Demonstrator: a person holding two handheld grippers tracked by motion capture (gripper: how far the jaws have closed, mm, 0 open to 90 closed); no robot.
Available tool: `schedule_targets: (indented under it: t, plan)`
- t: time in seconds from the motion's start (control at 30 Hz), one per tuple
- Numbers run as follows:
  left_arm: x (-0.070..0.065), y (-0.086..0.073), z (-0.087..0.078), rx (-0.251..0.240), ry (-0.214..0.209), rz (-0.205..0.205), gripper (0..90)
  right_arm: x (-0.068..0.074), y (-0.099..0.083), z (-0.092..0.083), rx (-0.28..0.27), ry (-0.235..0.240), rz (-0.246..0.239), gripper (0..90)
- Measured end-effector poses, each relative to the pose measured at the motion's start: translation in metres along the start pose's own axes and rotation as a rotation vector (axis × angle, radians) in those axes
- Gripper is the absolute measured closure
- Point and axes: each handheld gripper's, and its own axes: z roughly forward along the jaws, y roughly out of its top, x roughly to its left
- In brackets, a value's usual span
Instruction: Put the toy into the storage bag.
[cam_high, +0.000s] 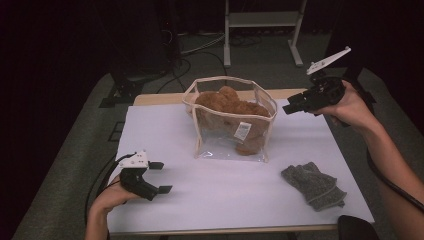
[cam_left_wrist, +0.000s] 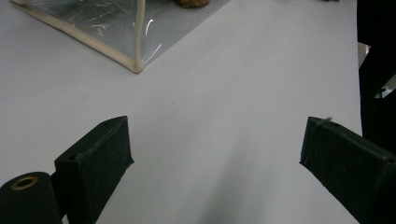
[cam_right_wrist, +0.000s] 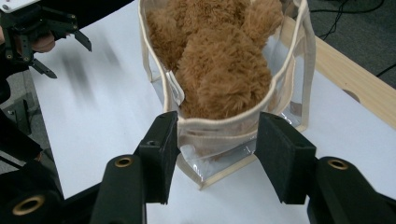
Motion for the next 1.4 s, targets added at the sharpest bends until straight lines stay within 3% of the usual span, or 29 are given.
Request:
schedule_targets:
  t: [0.2,1.03,1.4]
  plan:
    - [0.001,-0.002,-0.001,-0.005,0.001,-0.008,7.7,-0.005,-0.021,0.003,-0.015,0.011,0.030,45.7]
    - [0.001,0.000,0.001,0.003,0.000,0.002,7.7,-0.017,-0.079,0.022,-0.027,0.033,0.117,42.5]
    - [0.000,0.000,0.003,0.009,-0.004,0.002,7.8,-0.021,-0.116,0.033,-0.024,0.051,0.176,42.5]
